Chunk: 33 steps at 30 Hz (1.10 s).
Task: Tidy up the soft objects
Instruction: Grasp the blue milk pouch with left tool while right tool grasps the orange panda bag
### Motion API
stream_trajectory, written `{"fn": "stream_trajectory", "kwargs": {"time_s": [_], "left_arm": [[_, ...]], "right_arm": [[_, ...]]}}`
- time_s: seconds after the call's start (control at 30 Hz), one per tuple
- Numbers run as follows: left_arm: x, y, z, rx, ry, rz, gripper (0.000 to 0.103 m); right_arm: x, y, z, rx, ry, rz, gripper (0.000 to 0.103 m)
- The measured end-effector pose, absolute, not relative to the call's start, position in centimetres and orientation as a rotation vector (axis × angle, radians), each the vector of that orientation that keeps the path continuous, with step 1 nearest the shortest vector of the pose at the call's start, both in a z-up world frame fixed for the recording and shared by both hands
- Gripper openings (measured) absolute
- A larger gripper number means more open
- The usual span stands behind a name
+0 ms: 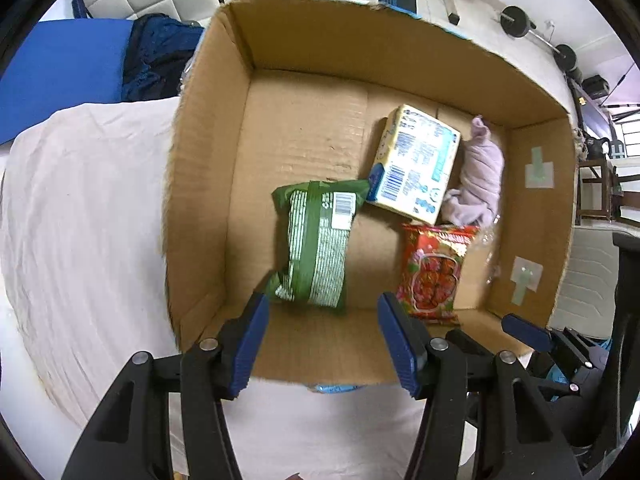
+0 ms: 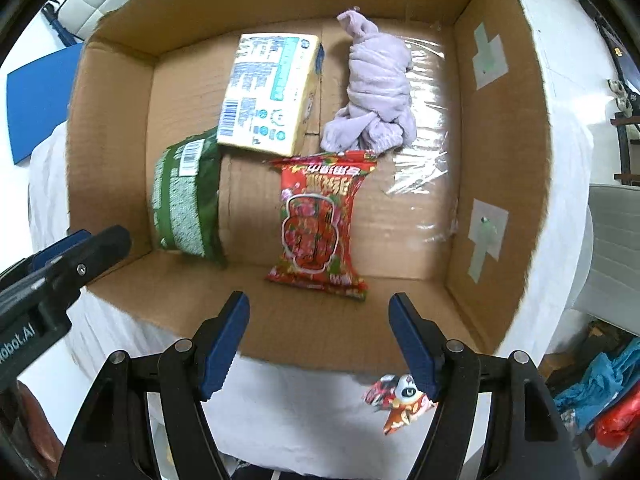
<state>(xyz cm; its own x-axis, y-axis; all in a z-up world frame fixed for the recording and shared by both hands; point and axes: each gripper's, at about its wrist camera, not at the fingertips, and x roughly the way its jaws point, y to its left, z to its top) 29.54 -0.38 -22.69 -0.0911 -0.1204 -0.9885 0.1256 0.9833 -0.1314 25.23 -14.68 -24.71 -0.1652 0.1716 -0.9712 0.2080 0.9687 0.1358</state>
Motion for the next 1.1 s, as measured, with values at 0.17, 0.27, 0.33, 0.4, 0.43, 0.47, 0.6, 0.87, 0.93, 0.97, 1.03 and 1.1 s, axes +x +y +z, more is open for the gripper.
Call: {"fn": "stream_trajectory", "kwargs": {"time_s": [0.17,0.27,0.33,0.4,0.43,0.47,0.6,0.87,0.93,0.97,1.03,1.1], "left_arm": [[28.1,0.1,-20.6,0.011,1.602,-0.209,0.054],[26.9,0.2,-19.1,0.008,1.572,-0.218,0.054],[26.2,0.3,-18.2,0.012,1.548,-0.222,0.054],[25.5,0.4,-17.2,0.019,1.515,-0.222,0.055],[25.0,0.5,-16.4,0.026,1.486,-0.219,0.055],[24.7,0.6,-15.9,0.032,1.465,-0.215,0.058],[23.3,1.1,-13.9,0.04,1.362,-0.188,0.088],[20.6,1.6,-12.2,0.015,1.274,-0.17,0.102],[19.9,1.4,-11.8,0.032,1.254,-0.169,0.102],[19.4,1.3,-11.5,0.043,1.241,-0.164,0.102],[18.7,1.0,-11.1,0.051,1.225,-0.169,0.102],[18.3,0.8,-11.0,0.049,1.218,-0.171,0.102]], "right_arm": [[24.0,-14.1,-24.2,0.27,1.708,-0.032,0.075],[23.4,-13.7,-23.5,0.25,1.674,-0.034,0.075],[22.9,-13.5,-23.0,0.23,1.648,-0.043,0.075],[22.3,-13.2,-22.2,0.197,1.62,-0.059,0.079],[22.0,-13.2,-21.7,0.185,1.598,-0.068,0.087],[21.7,-13.1,-21.2,0.175,1.579,-0.074,0.09],[20.2,-13.2,-19.5,0.16,1.51,-0.096,0.097],[17.5,-13.4,-17.0,0.129,1.406,-0.107,0.103],[17.0,-13.6,-16.6,0.147,1.395,-0.094,0.103],[16.7,-13.7,-16.4,0.154,1.386,-0.085,0.103],[16.2,-13.9,-16.1,0.161,1.379,-0.077,0.103],[15.5,-14.4,-16.2,0.179,1.386,-0.059,0.103]]}}
